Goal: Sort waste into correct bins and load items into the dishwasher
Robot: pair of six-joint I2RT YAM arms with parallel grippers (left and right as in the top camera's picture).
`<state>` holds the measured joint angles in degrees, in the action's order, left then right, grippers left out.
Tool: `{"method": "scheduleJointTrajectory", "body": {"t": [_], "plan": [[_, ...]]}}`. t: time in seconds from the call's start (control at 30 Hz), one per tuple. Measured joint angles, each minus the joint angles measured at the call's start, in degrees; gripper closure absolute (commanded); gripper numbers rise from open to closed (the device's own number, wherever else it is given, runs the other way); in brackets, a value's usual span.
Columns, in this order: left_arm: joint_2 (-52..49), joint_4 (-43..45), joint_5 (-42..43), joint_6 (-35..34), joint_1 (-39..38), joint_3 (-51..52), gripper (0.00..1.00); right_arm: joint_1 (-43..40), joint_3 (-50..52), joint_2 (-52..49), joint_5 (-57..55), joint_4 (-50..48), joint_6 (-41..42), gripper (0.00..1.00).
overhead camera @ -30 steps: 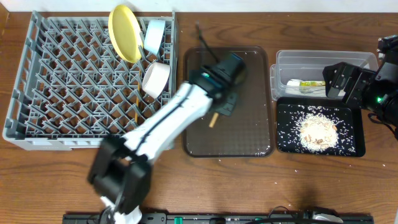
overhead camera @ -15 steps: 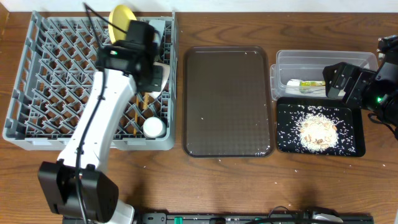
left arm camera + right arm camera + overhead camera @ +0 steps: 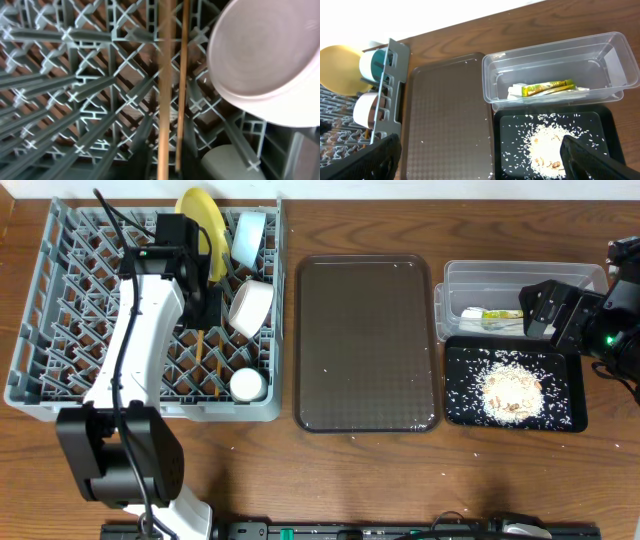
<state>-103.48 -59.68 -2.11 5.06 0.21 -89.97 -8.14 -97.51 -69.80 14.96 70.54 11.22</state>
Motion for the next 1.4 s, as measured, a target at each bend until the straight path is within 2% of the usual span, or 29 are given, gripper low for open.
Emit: {"method": "scheduleJointTrajectory", "body": {"t": [0.1,0.37,0.5,0.57,0.6,1.0,1.07,1.4], "plan": [[-0.6,0.0,0.0,0.2,0.0,0.1,0.43,0.0,0.0,0.0,0.0,0.0,0.0,0.01],[-0.6,-3.1,0.0,-0.4,0.0,0.0,0.42,0.0,0.0,0.0,0.0,0.0,0.0,0.01],[1.0,-4.0,0.2,-1.0,-0.1,-0.3,0.35,0.0,0.0,0.0,0.0,0.0,0.0,0.01],[3.4,-4.1,0.2,-1.7,-0.4,-0.4,0.20,0.0,0.0,0.0,0.0,0.0,0.0,0.01],[5.0,-4.2,0.3,-2.0,-0.7,-0.4,0.18,0.0,0.0,0.0,0.0,0.0,0.0,0.01],[26.1,-6.8,6.3,-11.3,-2.5,-2.2,0.12,0.0,0.0,0.0,0.0,0.0,0.0,0.01],[27.8,-8.5,6.7,-11.8,-2.5,-2.2,0.09,0.0,0.0,0.0,0.0,0.0,0.0,0.01],[30.7,-13.1,5.1,-11.4,-2.5,-2.2,0.08,0.0,0.0,0.0,0.0,0.0,0.0,0.01]]}}
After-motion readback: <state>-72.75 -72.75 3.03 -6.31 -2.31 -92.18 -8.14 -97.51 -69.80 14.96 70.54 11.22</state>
